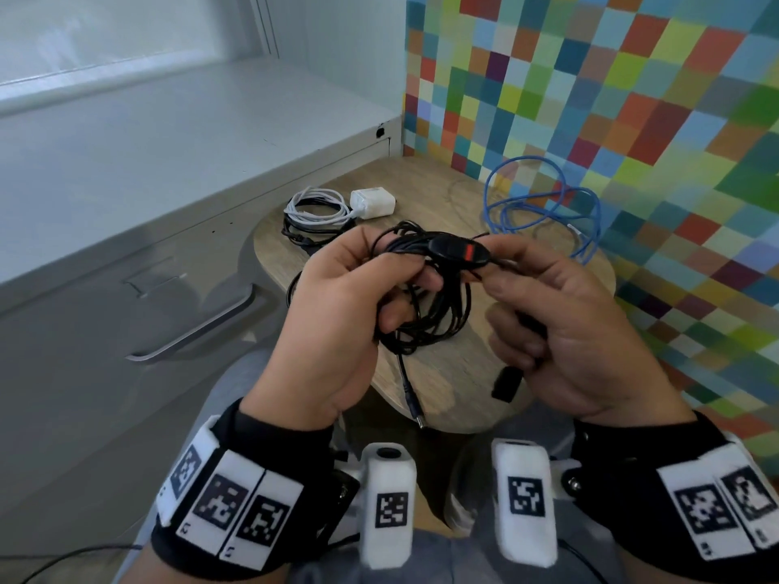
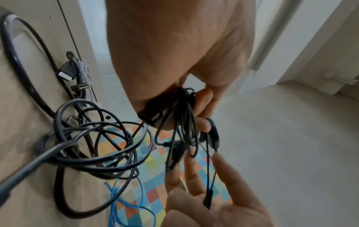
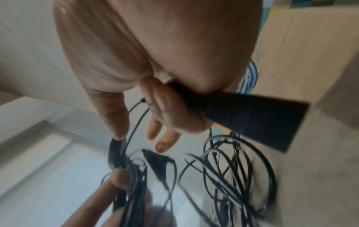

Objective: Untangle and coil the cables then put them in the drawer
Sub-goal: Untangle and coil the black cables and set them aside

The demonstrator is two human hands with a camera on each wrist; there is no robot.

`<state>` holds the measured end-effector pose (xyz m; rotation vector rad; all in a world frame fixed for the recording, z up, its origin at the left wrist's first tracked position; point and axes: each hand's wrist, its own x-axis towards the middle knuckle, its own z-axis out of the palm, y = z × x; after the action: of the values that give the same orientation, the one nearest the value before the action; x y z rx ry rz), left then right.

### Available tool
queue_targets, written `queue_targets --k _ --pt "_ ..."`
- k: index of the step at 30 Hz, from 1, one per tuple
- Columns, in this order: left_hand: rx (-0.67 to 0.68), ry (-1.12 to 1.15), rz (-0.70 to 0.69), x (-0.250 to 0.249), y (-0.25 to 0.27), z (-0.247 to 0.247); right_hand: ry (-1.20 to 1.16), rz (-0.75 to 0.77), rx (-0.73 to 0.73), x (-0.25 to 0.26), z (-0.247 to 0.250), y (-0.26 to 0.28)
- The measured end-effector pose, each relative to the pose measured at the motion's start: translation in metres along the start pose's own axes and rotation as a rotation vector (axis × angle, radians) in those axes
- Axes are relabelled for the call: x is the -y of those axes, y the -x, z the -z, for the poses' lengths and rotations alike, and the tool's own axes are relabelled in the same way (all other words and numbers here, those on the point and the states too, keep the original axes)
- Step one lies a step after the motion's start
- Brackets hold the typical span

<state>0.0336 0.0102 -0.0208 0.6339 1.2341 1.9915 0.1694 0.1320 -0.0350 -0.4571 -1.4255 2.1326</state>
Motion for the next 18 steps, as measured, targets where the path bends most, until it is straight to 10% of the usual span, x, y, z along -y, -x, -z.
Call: queue_targets --k 18 --pt "0.146 0.338 0.128 0.002 0.006 -0.007 0.321 0.288 -0.259 -0.013 -0.001 -0.012"
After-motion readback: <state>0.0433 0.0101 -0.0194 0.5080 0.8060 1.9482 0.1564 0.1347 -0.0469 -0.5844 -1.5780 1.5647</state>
